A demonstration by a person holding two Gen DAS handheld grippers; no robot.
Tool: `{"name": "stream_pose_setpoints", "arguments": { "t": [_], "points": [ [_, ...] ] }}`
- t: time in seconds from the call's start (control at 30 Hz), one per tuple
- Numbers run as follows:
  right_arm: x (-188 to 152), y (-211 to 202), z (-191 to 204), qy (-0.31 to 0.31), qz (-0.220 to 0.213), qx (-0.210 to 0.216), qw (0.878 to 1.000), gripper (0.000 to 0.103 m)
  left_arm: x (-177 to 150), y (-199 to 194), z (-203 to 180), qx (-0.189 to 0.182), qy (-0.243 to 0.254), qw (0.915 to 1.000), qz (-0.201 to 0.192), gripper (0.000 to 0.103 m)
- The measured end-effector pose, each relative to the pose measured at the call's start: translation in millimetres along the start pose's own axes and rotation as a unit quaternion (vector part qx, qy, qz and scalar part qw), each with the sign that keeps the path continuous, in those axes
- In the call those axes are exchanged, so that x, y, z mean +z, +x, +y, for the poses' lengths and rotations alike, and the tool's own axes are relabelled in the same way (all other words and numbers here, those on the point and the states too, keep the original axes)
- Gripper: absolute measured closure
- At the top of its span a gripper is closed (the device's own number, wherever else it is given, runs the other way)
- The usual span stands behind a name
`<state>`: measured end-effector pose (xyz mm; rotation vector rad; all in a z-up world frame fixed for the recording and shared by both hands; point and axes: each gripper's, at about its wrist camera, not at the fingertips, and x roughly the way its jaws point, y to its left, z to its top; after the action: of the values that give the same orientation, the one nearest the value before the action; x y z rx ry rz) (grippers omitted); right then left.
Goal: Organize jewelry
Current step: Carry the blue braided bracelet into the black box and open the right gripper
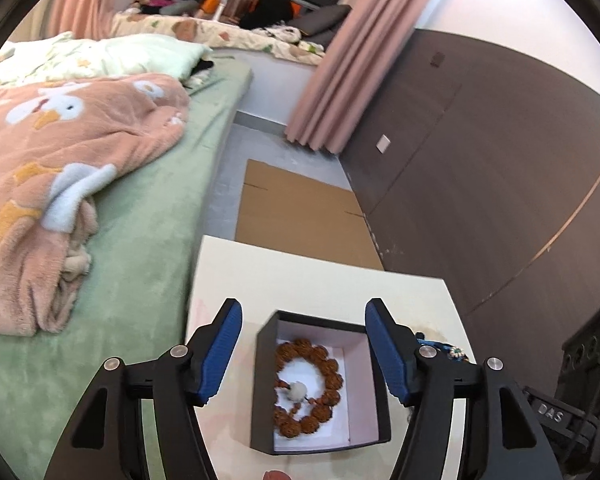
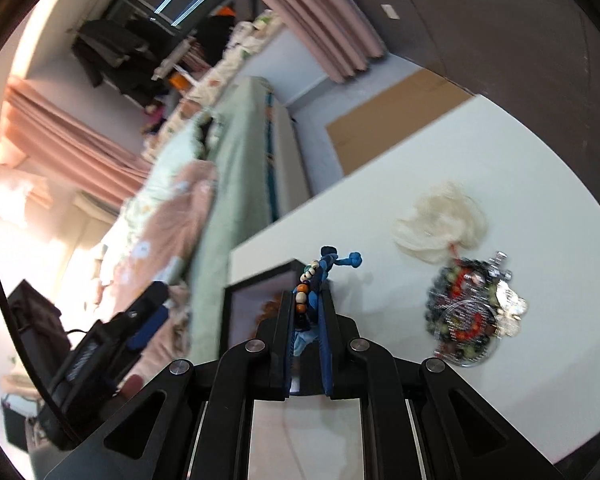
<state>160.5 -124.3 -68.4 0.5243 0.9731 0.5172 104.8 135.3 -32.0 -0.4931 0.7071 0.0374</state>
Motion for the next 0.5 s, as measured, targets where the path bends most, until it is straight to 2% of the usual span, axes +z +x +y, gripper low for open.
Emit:
{"name": "stream_pose_setpoints", "arguments": {
  "t": [0.17,0.3,0.37,0.4,0.43,0.5],
  "points": [
    [-6,5,20,-0.028,0.007,0.049,0.998,0.091,4,-7,13,-0.008,-0.027,0.9995,-0.011,0.038],
    [-11,13,36,-0.050,0.013,0.078,0.996,0.089,4,-13,16,-0.017,-0.030,0.9993,-0.016,0.038],
    [-13,22,43,-0.059,0.031,0.075,0.995,0.075,3,-14,15,-0.013,-0.027,0.9994,-0.016,0.038],
    [-13,28,45,-0.061,0.044,0.067,0.995,0.051,1,-14,13,-0.010,-0.024,0.9996,-0.015,0.038],
    [-14,31,44,-0.062,0.055,0.056,0.995,0.034,0,-13,12,-0.009,-0.020,0.9997,-0.012,0.038],
    [-14,25,37,-0.052,0.041,0.037,0.997,0.026,-4,-12,7,-0.012,-0.007,0.9999,-0.003,0.038]
  ]
}}
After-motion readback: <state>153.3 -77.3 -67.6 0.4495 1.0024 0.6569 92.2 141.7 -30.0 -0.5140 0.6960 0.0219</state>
